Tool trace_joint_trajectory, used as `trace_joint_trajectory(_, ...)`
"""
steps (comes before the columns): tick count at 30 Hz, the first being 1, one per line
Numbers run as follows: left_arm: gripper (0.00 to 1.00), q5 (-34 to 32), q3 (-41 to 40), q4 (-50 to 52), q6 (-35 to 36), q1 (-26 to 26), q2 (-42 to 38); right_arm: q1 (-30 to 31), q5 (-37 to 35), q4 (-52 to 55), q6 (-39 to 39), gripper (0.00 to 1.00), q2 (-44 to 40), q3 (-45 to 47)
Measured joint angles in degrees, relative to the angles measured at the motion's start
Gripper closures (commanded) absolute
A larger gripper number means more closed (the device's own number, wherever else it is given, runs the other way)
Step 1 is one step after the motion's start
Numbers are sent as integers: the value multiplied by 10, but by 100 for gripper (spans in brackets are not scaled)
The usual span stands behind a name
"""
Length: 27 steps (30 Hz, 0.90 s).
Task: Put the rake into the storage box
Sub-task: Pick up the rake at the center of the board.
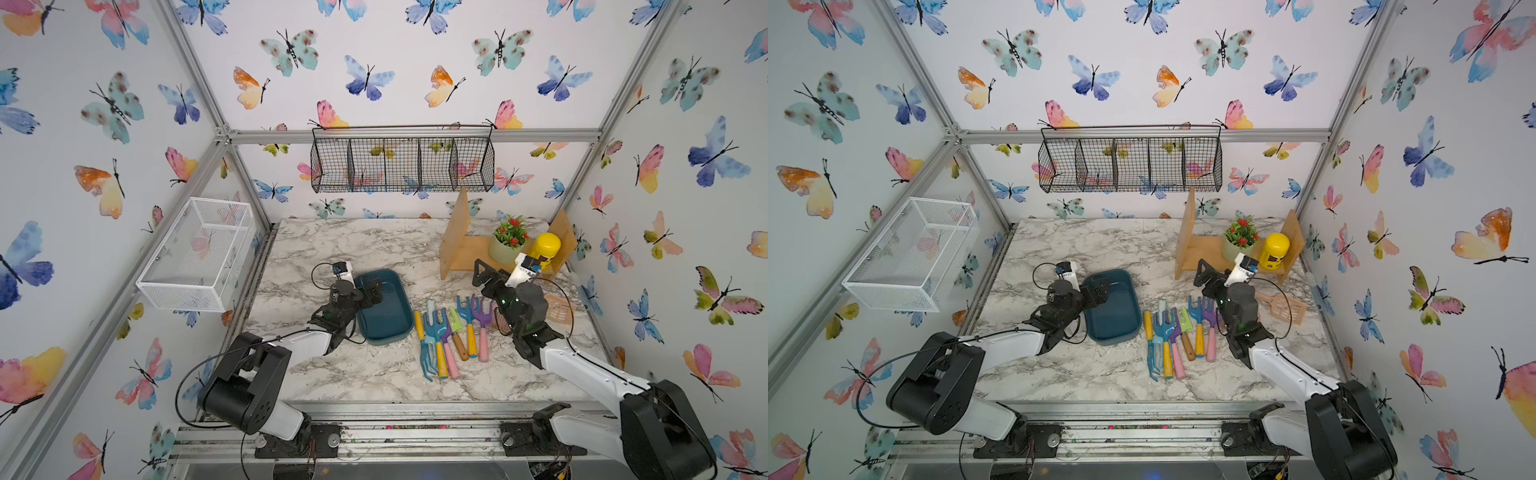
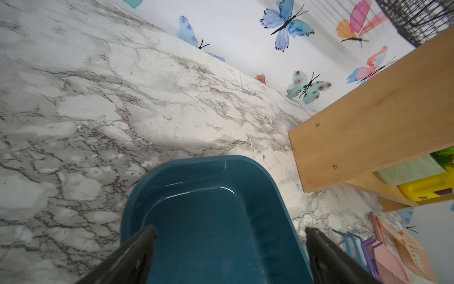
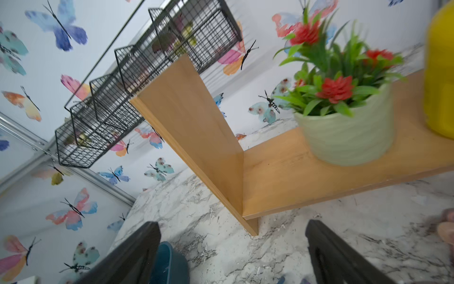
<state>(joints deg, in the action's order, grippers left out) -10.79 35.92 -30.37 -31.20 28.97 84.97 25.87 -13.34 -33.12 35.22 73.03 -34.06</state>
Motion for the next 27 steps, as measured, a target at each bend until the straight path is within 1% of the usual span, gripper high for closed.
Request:
trace_joint_trajectory(1, 2, -48, 27, 48, 0, 21, 0, 11, -10, 19, -10, 11, 25, -19)
trace_joint_trajectory(2, 2, -83, 50, 83, -2, 31, 1, 22, -21, 36, -20, 13, 49, -34)
trace_joint_trajectory(5, 2, -180, 118, 186, -19, 38, 1, 46, -49, 80, -36, 13, 90, -50)
trace_joint_trajectory(7, 2, -226, 144, 244, -38, 38, 0, 54, -60, 104, -41, 12, 96, -50)
trace_joint_trajectory(10, 2, -270, 155, 313, -62, 40, 0, 56, -77, 125, -47, 12, 89, -50)
trace_joint_trajectory(12, 2, -284, 154, 352, -68, 45, 0, 56, -87, 134, -49, 12, 75, -50)
trace_joint_trajectory(15, 2, -287, 154, 386, -69, 49, -6, 57, -98, 149, -49, 12, 54, -52)
trace_joint_trajectory(16, 1, -288, 153, 394, -70, 49, -9, 57, -101, 151, -49, 14, 50, -54)
trace_joint_trajectory(18, 1, -289, 146, 406, -79, 49, -17, 61, -106, 156, -50, 25, 48, -59)
trace_joint_trajectory(19, 0, -289, 140, 410, -84, 49, -21, 65, -109, 158, -50, 27, 48, -62)
trace_joint_trajectory(20, 5, -288, 129, 412, -87, 49, -26, 70, -111, 163, -51, 28, 49, -65)
trace_joint_trajectory(22, 27, -283, 101, 409, -91, 49, -38, 88, -119, 179, -51, 30, 53, -76)
trace_joint_trajectory(23, 34, -279, 88, 412, -93, 49, -43, 98, -122, 184, -50, 30, 57, -81)
trace_joint_trajectory(24, 35, -275, 75, 414, -94, 49, -47, 112, -124, 191, -49, 31, 64, -90)
trace_joint_trajectory(27, 19, -264, 62, 423, -99, 49, -52, 163, -133, 211, -42, 33, 88, -110)
